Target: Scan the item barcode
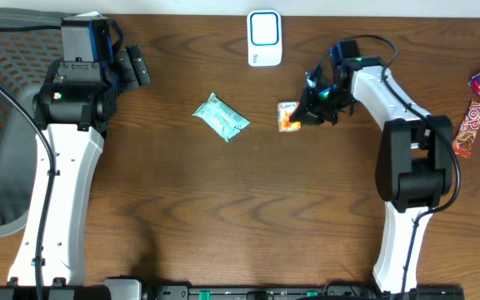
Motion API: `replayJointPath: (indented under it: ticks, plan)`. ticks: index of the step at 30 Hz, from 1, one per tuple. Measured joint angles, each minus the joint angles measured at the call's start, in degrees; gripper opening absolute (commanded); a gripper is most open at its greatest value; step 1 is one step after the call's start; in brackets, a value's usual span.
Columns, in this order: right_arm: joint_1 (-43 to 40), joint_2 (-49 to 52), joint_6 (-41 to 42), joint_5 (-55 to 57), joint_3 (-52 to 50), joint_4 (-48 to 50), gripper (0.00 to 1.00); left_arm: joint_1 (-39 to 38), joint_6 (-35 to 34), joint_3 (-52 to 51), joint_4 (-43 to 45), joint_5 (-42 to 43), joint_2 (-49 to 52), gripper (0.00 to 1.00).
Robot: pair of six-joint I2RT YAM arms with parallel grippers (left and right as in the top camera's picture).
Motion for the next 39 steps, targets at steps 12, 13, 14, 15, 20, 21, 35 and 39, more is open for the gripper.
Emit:
replayJointPath:
  ticks: [12,13,14,15,20,21,35,39]
  plan:
    - [-1.79,0.00,-21.03,-25.90,0.11,-1.07,0.01,0.00,0.00,0.00,0.00,0.00,0.00,0.98]
    - [-1.77,0.00,-21.24,-26.14,0.11,-0.98,0.01,0.00,0.00,0.00,-0.02,0.00,-0.02,0.98]
    - [-1.64,0.00,-21.11,-26.12,0.11,-0.63,0.01,0.00,0.00,0.00,-0.02,0.00,0.00,0.98]
    - [-1.60,0.00,-20.20,-25.70,0.11,0.13,0.01,0.00,0.00,0.00,0.00,0.00,0.00,0.98]
    - [-0.17,-0.02,-7.50,-12.22,1.09,3.63,0.01,0.00,0.00,0.00,0.00,0.00,0.00,0.98]
    - [0.52,-0.04,-4.79,-7.69,1.75,3.41,0.01,0.00,0.00,0.00,-0.02,0.00,0.00,0.98]
    - [21.97,-2.73,-6.82,70.16,12.17,41.55,0.01,0.00,0.00,0.00,0.02,-0.02,0.00,0.98]
    - [23.41,-1.75,-17.25,78.07,12.68,52.72,0.01,0.00,0.00,0.00,-0.02,0.00,0.00,0.98]
